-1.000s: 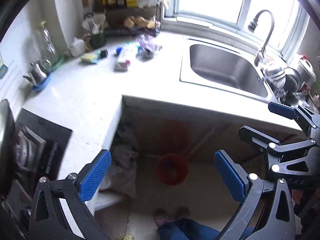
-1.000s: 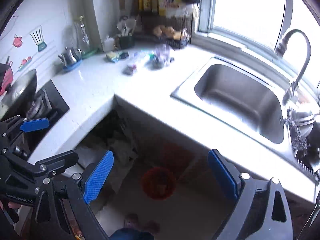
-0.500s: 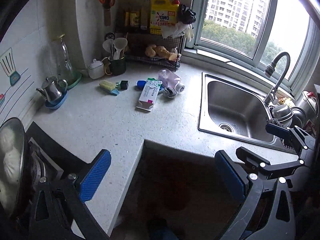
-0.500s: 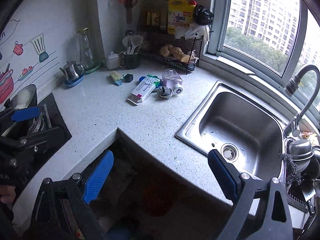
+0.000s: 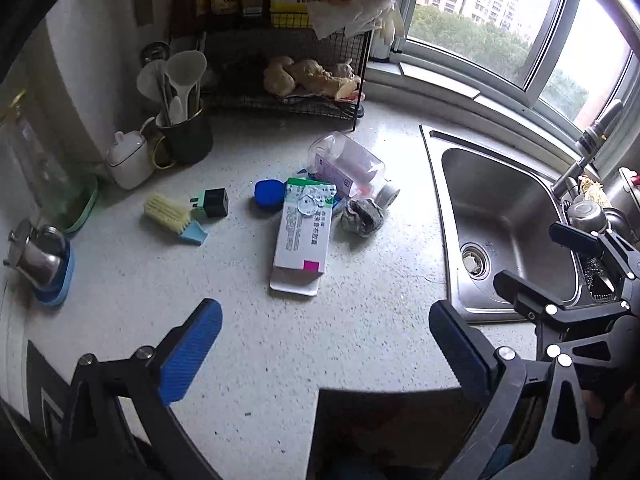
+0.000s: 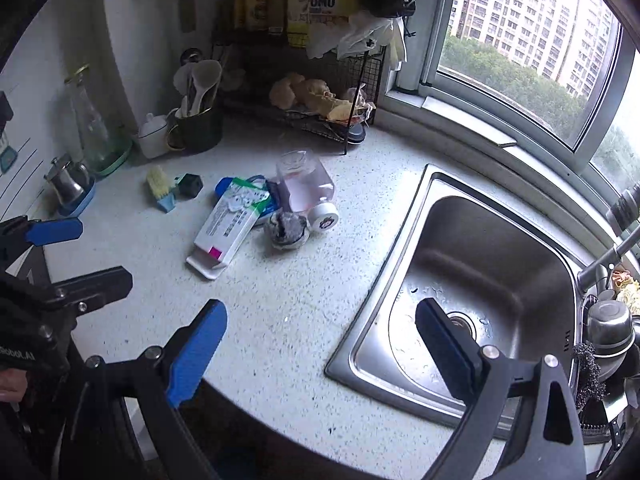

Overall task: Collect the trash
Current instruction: 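Grasp the white medicine box with the left gripper while the right gripper grasps the clear bottle, then carry the medicine box and clear bottle down toward the red bin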

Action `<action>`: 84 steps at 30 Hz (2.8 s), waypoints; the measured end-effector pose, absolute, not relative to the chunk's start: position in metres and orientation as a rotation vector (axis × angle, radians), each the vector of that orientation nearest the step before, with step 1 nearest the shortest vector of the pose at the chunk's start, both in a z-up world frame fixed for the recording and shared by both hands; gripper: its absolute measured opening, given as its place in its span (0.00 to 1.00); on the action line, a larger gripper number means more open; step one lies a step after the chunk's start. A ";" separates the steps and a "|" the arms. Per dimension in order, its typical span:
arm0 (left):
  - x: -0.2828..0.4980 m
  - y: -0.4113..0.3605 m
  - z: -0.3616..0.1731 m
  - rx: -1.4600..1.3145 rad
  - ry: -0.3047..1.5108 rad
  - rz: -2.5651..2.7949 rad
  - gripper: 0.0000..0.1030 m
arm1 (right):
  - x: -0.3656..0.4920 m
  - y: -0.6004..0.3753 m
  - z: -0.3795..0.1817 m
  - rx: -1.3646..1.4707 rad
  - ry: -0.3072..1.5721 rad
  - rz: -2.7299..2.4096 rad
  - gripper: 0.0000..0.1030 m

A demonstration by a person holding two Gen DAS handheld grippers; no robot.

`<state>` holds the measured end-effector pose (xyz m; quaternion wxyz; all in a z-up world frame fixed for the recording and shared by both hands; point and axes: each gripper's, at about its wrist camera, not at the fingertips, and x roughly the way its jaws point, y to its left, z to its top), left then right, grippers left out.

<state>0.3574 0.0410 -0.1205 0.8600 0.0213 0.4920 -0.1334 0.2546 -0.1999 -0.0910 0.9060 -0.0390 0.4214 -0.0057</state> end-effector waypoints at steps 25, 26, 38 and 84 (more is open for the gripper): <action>0.492 0.044 -0.249 -0.017 1.306 -0.352 0.99 | 0.421 -0.212 -0.133 -0.076 1.084 -0.011 0.92; 0.492 0.045 -0.251 -0.028 1.313 -0.358 0.99 | 0.426 -0.211 -0.135 -0.082 1.095 -0.001 0.92; 0.500 0.044 -0.254 -0.040 1.295 -0.400 0.59 | 0.480 -0.202 -0.161 -0.083 1.209 0.107 0.92; 0.294 -0.002 -0.127 0.184 1.088 -0.446 0.57 | 0.249 -0.242 -0.088 -0.106 1.068 0.138 0.68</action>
